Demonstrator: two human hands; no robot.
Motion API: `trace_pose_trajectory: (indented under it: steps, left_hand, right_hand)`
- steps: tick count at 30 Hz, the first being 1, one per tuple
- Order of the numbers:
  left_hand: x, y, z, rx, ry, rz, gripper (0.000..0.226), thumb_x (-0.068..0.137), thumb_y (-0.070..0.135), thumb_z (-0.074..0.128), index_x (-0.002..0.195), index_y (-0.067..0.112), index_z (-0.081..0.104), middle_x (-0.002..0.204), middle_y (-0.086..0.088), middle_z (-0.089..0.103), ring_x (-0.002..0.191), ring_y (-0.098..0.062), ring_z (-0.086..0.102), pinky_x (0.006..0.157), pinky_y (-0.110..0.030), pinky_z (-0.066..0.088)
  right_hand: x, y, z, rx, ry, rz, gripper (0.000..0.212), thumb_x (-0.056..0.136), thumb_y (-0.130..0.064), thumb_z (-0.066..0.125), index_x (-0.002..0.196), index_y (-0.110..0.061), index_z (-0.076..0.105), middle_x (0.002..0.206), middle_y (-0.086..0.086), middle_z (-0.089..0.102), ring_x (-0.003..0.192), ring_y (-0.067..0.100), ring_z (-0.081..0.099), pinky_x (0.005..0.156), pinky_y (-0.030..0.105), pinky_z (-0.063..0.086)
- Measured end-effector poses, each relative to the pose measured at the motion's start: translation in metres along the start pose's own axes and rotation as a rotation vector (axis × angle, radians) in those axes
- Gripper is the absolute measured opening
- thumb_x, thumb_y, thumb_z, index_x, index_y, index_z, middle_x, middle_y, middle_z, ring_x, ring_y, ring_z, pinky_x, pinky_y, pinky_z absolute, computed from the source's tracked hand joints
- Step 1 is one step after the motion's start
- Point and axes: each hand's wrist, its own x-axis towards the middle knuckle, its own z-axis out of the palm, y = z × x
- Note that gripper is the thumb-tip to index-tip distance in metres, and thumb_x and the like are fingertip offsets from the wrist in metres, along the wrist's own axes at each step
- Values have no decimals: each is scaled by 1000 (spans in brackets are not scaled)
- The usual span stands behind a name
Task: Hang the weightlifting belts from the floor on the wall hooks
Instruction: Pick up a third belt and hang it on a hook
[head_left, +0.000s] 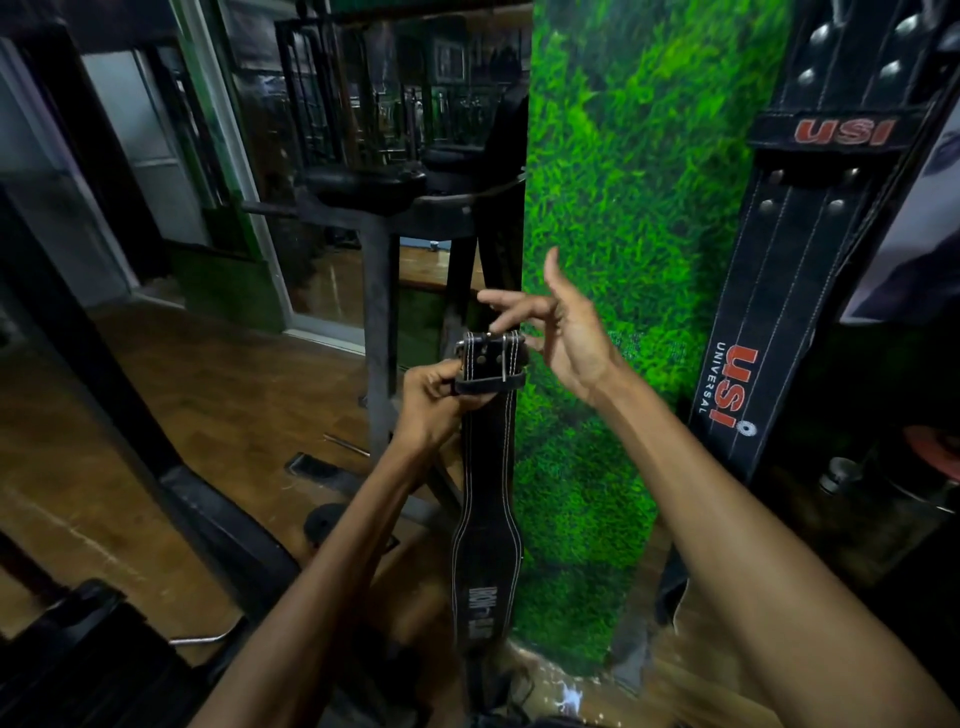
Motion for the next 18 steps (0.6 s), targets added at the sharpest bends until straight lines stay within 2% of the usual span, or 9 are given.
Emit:
trace_pose_trajectory:
  steps: [2, 4, 6, 9, 12, 13, 15, 16, 18]
  left_hand:
    - [2, -1, 1, 1, -3, -10, 35, 73, -17, 77, 88, 14, 78, 82, 2, 72, 77, -3, 63, 71, -22, 53]
    - [6, 0, 2, 8, -3, -16, 38, 73, -21, 75, 101, 5, 74, 75, 16, 74, 76, 3, 65, 73, -17, 55]
    - [11, 1, 2, 7, -8, -7, 33, 72, -17, 78, 99, 2, 75, 74, 18, 74, 77, 1, 65, 75, -16, 54]
    - [18, 7, 5, 7, -38, 35, 27, 68, -4, 82, 89, 13, 76, 75, 19, 74, 77, 4, 64, 75, -16, 53]
    - [23, 11, 10, 18, -55, 63, 33, 72, -10, 81, 96, 11, 76, 75, 22, 74, 76, 8, 64, 75, -14, 53]
    - [25, 11, 12, 21, -55, 73, 31, 71, -8, 82, 96, 8, 75, 74, 22, 74, 77, 6, 64, 74, -15, 53]
    - [26, 14, 13, 24, -54, 104, 31, 66, -1, 80, 96, 3, 74, 76, 17, 74, 80, -2, 66, 74, -18, 55]
    - [28, 16, 14, 24, -57, 118, 33, 64, 0, 79, 97, 2, 74, 78, 14, 75, 82, -4, 67, 75, -20, 55]
    - [31, 19, 12, 16, -64, 113, 36, 64, -4, 80, 99, 1, 74, 81, 11, 76, 84, -8, 67, 76, -20, 56]
  right_hand:
    - [2, 4, -4, -40, 60, 6, 81, 105, -61, 23, 71, -14, 80, 122, -1, 75, 126, 11, 59, 100, 39, 39]
    - [4, 8, -10, -85, 160, 48, 65, 102, -61, 39, 84, -14, 81, 116, -3, 78, 121, 14, 64, 103, 45, 41]
    - [5, 11, -14, -228, 240, 120, 52, 93, -63, 56, 95, -18, 81, 115, -3, 78, 113, 16, 67, 99, 43, 44]
    - [3, 6, -17, -351, 151, 223, 55, 72, -77, 68, 102, -33, 80, 117, -5, 75, 115, 17, 64, 102, 45, 44]
    - [4, -8, -19, -347, 76, 183, 34, 78, -64, 72, 94, -34, 79, 98, -15, 76, 99, 6, 65, 84, 32, 43]
    - [4, -13, -19, -392, 64, 173, 36, 77, -60, 76, 99, -31, 77, 98, -16, 74, 97, 3, 64, 81, 29, 44]
    - [5, -13, -21, -588, -45, 126, 64, 63, -56, 90, 118, -27, 72, 112, -12, 73, 107, 8, 67, 94, 27, 50]
    - [6, -9, -24, -653, -98, 113, 71, 59, -48, 95, 122, -26, 71, 116, -10, 74, 111, 9, 69, 100, 27, 51]
    - [6, -5, -27, -562, -121, 112, 51, 70, -40, 91, 117, -28, 74, 110, -12, 77, 105, 2, 71, 97, 19, 52]
